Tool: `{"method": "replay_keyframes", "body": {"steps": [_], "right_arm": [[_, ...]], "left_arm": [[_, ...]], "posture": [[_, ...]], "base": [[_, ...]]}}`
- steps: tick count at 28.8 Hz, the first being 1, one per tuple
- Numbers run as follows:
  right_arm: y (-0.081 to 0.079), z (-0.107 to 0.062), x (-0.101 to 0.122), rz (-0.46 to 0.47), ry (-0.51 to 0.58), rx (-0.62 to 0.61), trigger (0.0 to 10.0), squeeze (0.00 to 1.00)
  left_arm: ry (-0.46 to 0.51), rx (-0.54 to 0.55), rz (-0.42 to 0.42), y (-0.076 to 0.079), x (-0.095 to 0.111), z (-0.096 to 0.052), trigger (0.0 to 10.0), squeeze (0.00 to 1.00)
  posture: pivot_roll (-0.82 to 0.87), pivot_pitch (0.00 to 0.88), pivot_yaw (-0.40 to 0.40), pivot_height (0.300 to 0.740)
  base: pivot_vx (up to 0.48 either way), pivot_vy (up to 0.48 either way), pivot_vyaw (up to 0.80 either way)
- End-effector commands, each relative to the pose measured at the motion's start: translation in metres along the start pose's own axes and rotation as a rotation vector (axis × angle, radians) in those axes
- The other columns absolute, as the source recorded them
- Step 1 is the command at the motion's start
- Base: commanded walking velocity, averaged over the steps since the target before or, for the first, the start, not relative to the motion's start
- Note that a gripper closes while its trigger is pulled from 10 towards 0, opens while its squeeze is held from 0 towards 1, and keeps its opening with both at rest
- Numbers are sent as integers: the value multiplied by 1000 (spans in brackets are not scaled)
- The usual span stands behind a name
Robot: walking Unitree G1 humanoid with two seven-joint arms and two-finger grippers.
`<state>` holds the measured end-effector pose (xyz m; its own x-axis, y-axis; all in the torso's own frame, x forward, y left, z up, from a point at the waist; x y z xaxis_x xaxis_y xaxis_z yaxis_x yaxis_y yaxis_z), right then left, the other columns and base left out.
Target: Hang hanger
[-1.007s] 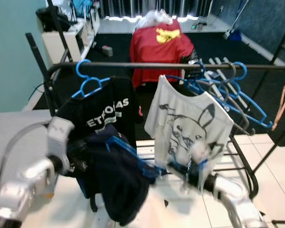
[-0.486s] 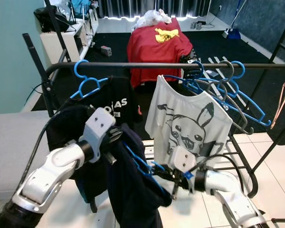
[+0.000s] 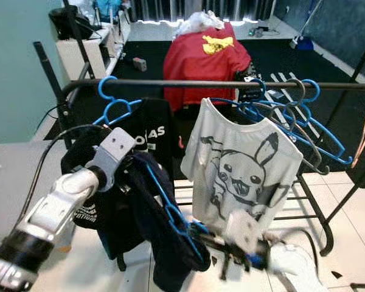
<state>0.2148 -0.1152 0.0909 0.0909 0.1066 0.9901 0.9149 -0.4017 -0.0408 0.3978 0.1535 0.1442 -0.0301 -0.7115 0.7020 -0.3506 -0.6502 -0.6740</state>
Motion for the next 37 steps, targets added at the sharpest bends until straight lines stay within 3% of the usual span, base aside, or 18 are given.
{"method": "replay_keyframes", "body": {"steps": [1, 3, 9, 11, 15, 20, 23, 25, 27, 28, 29, 30, 32, 33, 34, 35, 36, 37], "right_arm": [[-10, -11, -9, -8, -54, 53, 0, 0], [-12, -21, -13, -39, -68, 31, 0, 0], [-13, -28, -13, -105, -64, 7, 0, 0], [-19, -28, -18, -105, -76, 31, 0, 0], [-48, -27, -43, -96, -128, 132, 0, 0], [-50, -28, -45, -115, -122, 132, 0, 0], [-38, -20, -37, -130, -93, 94, 0, 0], [12, -8, -14, -33, 31, -163, 0, 0], [12, -8, -14, -33, 31, -163, 0, 0], [41, -2, -9, 41, 54, -286, 0, 0], [41, -2, -9, 41, 54, -286, 0, 0], [62, -2, -5, 90, 53, -364, 0, 0], [62, -2, -5, 90, 53, -364, 0, 0], [67, 5, -4, 80, 6, -331, 0, 0], [67, 5, -4, 80, 6, -331, 0, 0], [63, 17, -7, 30, -68, -229, 0, 0], [63, 17, -7, 30, -68, -229, 0, 0], [55, 26, -18, 2, -147, -121, 0, 0]], "left_arm": [[-101, 222, 9, -58, -25, -11, 0, 0], [-140, 257, 14, -68, -35, -13, 0, 0], [-199, 295, 13, -76, -54, -15, 0, 0], [-218, 298, 10, -76, -61, -15, 0, 0], [-290, 313, -2, -79, -86, -19, 0, 0], [-321, 316, -14, -79, -98, -24, 0, 0], [-341, 284, -22, -69, -111, -28, 0, 0], [-187, 200, -78, -53, -83, -17, 0, 0], [-187, 200, -78, -53, -83, -17, 0, 0], [-72, 140, -133, -41, -60, -12, 0, 0], [-72, 140, -133, -41, -60, -12, 0, 0], [46, 78, -199, -26, -33, -10, 0, 0], [46, 78, -199, -26, -33, -10, 0, 0], [159, -27, -254, -4, -4, -13, 0, 0], [159, -27, -254, -4, -4, -13, 0, 0], [203, -157, -270, 26, 10, -20, 0, 0], [203, -157, -270, 26, 10, -20, 0, 0], [192, -278, -250, 54, 9, -30, 0, 0]], "posture": [[-22, 44, 13, 740], [-22, 46, 14, 740], [-23, 51, 13, 740], [-23, 52, 12, 740], [-21, 53, 10, 740], [-20, 55, 12, 740], [-24, 60, 14, 740], [-29, 65, 9, 740], [-29, 65, 9, 740], [-34, 63, 15, 740], [-34, 63, 15, 740], [-37, 62, 23, 740], [-37, 62, 23, 740], [-28, 60, 22, 740], [-28, 60, 22, 740], [-20, 63, 12, 740], [-20, 63, 12, 740], [-16, 64, 9, 740]], "base": [[0, 0, 0], [0, 0, 0], [0, 0, 0], [0, 0, 0], [0, 0, 0], [0, 0, 0], [0, 0, 0], [0, 0, 0], [0, 0, 0], [0, 0, 0], [0, 0, 0], [0, 0, 0], [0, 0, 0], [0, 0, 0], [0, 0, 0], [0, 0, 0], [0, 0, 0], [0, 0, 0]]}}
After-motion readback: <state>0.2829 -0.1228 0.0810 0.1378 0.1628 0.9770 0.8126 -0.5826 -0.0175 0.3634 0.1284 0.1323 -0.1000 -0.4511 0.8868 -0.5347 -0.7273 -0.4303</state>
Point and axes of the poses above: a point about 5 cm out from each wrist's last joint towards the gripper, its own z axis pointing out of the wrist towards the gripper, its own x axis along the axis of the wrist's last joint, y = z × x, the point moved 6 cm from there along z, pointing out of the wrist towards the gripper, and after that the axes turned 15 degrees about z, right-handed, at the moved point
